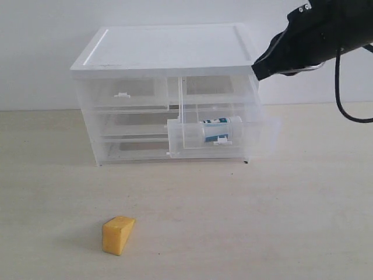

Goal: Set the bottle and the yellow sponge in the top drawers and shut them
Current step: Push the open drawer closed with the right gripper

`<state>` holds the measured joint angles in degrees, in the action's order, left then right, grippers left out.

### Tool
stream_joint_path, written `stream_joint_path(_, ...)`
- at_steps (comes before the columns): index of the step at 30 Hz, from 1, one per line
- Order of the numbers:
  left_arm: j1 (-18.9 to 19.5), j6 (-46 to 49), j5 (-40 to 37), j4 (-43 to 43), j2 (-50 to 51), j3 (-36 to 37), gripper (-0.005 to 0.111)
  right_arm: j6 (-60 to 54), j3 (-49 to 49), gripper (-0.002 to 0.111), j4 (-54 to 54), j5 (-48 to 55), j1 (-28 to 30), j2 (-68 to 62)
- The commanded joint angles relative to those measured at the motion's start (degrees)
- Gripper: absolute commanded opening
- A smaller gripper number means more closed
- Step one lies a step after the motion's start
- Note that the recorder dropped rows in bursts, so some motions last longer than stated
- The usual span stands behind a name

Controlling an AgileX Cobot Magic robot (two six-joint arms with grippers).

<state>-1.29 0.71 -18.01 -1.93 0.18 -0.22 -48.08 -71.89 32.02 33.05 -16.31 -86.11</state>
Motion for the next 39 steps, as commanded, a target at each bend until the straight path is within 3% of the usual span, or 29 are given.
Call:
stream_joint_path(1, 0.1, 0.2, 0.3, 0.4, -0.2, 0.2, 0.004, 19.9, -0.1, 0.0, -18.4, 5.4, -4.5, 1.5)
stream_joint_path(7, 0.1, 0.2, 0.3, 0.4, -0.2, 0.2, 0.004, 32.2, 0.1, 0.0, -23.6, 14.7, -9.7, 2.4)
stream_joint_path(12, 0.1, 0.2, 0.3, 0.4, -0.2, 0.2, 0.004, 35.7, 4.4, 0.0, -24.7, 14.9, -13.0, 6.8)
stream_joint_path(18, 0.1, 0.2, 0.3, 0.4, -0.2, 0.2, 0.004, 37.1, 11.1, 0.0, -24.5, 3.2, -19.7, 4.3)
stream_joint_path(26, 0.1, 0.2, 0.3, 0.4, -0.2, 0.2, 0.004, 37.6, 11.1, 0.0, -29.0, -5.8, -19.6, -2.2)
stream_joint_path(33, 0.1, 0.2, 0.3, 0.4, -0.2, 0.2, 0.004, 45.3, 11.1, 0.0, -40.6, -10.8, -19.0, -2.5)
stream_joint_path(39, 0.1, 0.2, 0.3, 0.4, -0.2, 0.2, 0.004, 47.1, 11.1, 0.0, -41.4, -16.3, -16.9, -2.6)
